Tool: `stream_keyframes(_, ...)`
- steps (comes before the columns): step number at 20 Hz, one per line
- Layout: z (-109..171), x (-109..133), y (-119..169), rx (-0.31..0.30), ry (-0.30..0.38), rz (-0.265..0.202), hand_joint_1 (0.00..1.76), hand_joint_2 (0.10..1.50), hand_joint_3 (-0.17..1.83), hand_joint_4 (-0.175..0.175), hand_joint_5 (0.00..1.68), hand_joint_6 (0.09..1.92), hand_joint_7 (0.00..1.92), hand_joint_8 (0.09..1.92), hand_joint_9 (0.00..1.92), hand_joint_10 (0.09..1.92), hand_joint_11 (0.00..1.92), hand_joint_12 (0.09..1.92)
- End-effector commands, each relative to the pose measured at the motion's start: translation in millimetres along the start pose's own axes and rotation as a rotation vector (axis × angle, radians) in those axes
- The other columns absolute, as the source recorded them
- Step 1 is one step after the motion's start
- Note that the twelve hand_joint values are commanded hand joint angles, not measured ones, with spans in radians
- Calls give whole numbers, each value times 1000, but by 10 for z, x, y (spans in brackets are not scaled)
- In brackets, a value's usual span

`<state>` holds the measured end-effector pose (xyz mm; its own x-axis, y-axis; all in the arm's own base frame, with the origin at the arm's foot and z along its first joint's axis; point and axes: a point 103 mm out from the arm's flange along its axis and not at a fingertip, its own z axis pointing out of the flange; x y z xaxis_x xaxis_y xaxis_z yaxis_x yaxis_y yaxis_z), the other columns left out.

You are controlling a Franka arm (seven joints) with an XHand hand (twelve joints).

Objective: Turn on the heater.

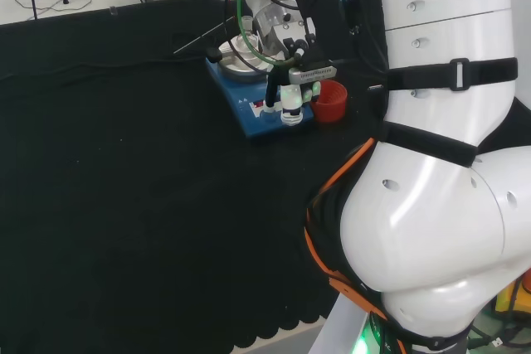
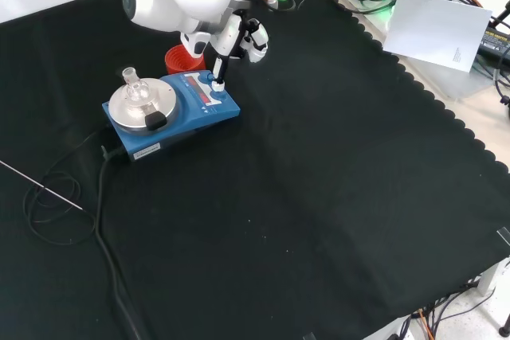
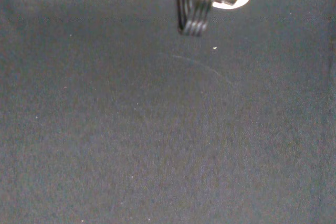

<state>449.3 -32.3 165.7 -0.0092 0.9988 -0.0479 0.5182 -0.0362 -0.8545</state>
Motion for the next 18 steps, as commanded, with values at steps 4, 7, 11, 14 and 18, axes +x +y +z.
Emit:
stream_keyframes(4,30,-17,16,5,0,3,1404,625,1056,8,152,87,1565,1568,1765,1513,1912,1568)
stream_keyframes(7,40,-17,31,8,-2,6,1403,625,1056,8,153,87,1566,1568,1765,1512,1912,1568)
stream_keyframes(11,51,-13,53,12,1,9,1404,625,1057,8,154,87,1565,1568,1766,1511,1912,1567)
stream_keyframes(14,49,-16,47,13,3,9,1404,625,1057,6,157,87,1565,1568,1766,1511,1912,1566)
stream_keyframes(18,-45,11,-63,-1,8,0,1403,625,1058,6,162,87,1565,1568,1766,1511,1912,1566)
